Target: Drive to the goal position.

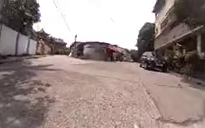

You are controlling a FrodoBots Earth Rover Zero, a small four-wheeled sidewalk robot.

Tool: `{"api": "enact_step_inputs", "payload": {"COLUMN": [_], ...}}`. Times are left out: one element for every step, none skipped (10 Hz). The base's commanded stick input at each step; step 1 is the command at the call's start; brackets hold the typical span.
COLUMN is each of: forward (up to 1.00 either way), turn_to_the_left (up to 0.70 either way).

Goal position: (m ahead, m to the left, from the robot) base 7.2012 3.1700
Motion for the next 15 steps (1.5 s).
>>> {"api": "enact_step_inputs", "payload": {"forward": [0.7,0.7,0.7,0.7,0.7,0.7,0.7,0.7,0.7,0.7,0.7,0.7,0.7,0.7,0.7], "turn_to_the_left": [0.0,0.0,0.0,0.0,0.0,0.0,0.0,0.0,0.0,0.0,0.0,0.0,0.0,0.07,0.13]}}
